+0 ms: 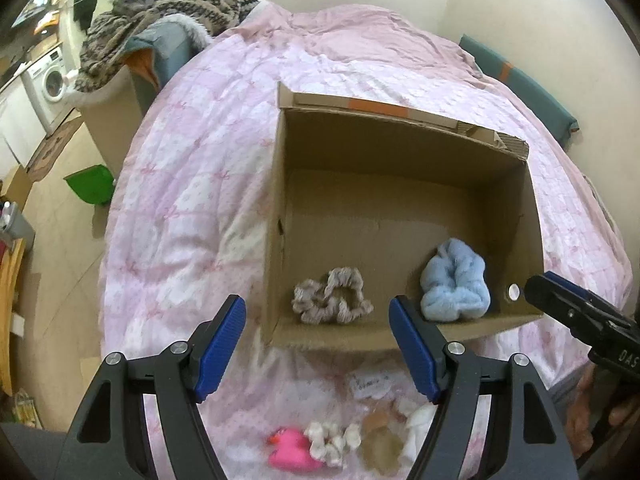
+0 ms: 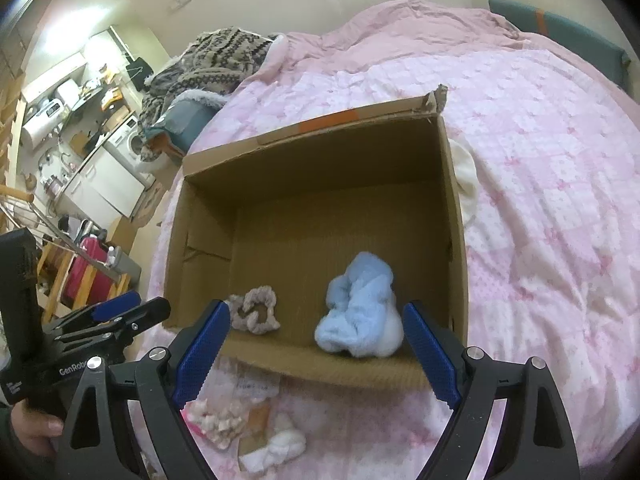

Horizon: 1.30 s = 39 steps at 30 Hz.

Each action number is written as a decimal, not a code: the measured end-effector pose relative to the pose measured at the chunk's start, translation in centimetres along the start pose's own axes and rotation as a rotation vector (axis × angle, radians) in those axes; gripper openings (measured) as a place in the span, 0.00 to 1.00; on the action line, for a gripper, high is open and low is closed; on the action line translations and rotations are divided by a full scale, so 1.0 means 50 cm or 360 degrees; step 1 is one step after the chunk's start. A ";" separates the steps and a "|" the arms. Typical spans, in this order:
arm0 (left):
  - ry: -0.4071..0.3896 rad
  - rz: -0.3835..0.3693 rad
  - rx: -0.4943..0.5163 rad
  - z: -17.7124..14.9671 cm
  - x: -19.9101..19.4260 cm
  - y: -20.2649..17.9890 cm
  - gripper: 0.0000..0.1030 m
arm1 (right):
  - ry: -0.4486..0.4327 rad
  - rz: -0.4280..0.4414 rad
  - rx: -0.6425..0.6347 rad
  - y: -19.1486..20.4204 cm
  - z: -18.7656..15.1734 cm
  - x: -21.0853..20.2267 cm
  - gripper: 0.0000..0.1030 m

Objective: Organize soft objects
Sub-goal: 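Open the left gripper dropping the lace scrunchie while the right releases the blue scrunchie, then grasp the pink rubber duck with the left gripper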

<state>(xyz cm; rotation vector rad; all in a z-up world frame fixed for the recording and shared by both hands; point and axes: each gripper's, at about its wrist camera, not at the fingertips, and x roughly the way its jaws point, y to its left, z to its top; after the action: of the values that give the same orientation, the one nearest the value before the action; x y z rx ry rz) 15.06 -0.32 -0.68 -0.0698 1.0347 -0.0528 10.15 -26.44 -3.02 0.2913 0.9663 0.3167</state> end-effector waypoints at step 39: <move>0.0769 -0.0004 -0.0096 -0.216 0.125 0.028 0.49 | 0.0357 -0.0095 0.0187 0.012 -0.142 0.042 0.91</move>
<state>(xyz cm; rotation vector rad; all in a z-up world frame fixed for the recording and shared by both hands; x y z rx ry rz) 8.96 0.25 -11.67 -0.1165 1.5195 -0.0415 5.25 -24.38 -8.20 0.3381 1.2151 0.2417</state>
